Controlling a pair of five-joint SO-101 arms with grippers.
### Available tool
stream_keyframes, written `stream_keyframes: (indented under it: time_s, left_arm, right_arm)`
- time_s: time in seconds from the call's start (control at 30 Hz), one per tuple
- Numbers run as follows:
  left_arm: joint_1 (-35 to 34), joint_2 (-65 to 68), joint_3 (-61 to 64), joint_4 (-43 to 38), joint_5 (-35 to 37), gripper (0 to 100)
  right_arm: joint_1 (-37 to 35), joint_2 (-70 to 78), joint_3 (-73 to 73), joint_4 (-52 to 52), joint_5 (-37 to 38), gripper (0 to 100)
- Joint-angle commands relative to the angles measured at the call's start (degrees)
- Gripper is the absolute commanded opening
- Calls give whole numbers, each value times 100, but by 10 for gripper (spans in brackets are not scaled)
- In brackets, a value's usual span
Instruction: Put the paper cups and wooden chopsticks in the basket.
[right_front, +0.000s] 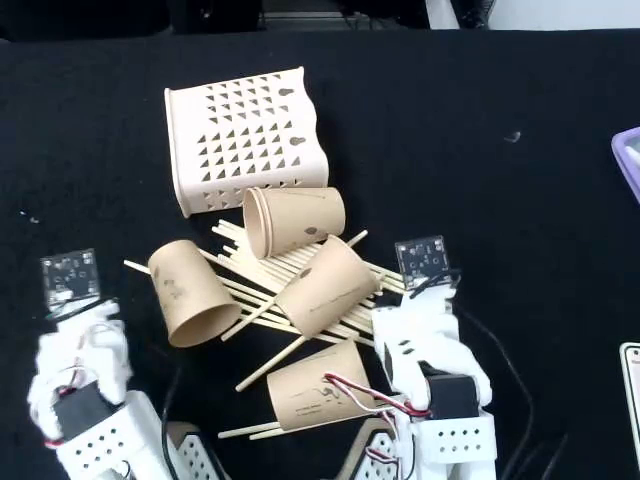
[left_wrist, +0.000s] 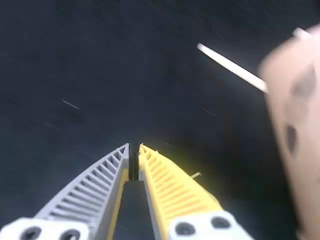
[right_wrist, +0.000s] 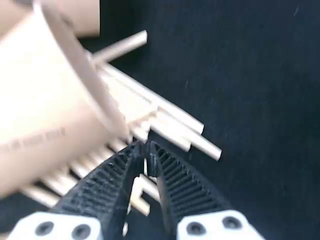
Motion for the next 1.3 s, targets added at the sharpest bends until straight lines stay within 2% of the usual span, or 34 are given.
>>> stream_keyframes:
  time_s: [0.0, 0.13, 0.23, 0.4, 0.53, 0.7, 0.87, 1.0, 1.1, 1.27]
  left_arm:
    - [-462, -35, -418, -923, -598, 48]
    - [-479, -35, -673, -1793, -18, 48]
    - [-453, -35, -1235, -2119, 501, 68]
    - [-40, 26, -2193, -2119, 1503, 231]
    - [699, 475, -2712, -2110, 1802, 252]
    - [1710, 1925, -3002, -1670, 1380, 253]
    - [1982, 3701, -3398, -1978, 1626, 256]
    - [2035, 5046, -4356, -2119, 2031, 258]
    - [2316, 6119, -5191, -2101, 2101, 258]
    - [2747, 7956, -6457, -2075, 2110, 258]
  right_arm:
    - [70, -532, -127, -677, 141, 29]
    - [70, -532, -532, -1248, 1002, 29]
    - [70, -532, -1112, -1380, 1503, 30]
    - [70, -523, -2290, -1266, 1591, 30]
    - [53, -505, -3380, -747, 1591, 41]
    - [44, -338, -4505, -62, 1512, 162]
    - [44, 532, -5393, 44, 1160, 166]
    - [35, 1789, -6290, -53, 888, 168]
    - [35, 3055, -6774, -202, 642, 167]
    - [44, 5086, -6615, -765, 334, 167]
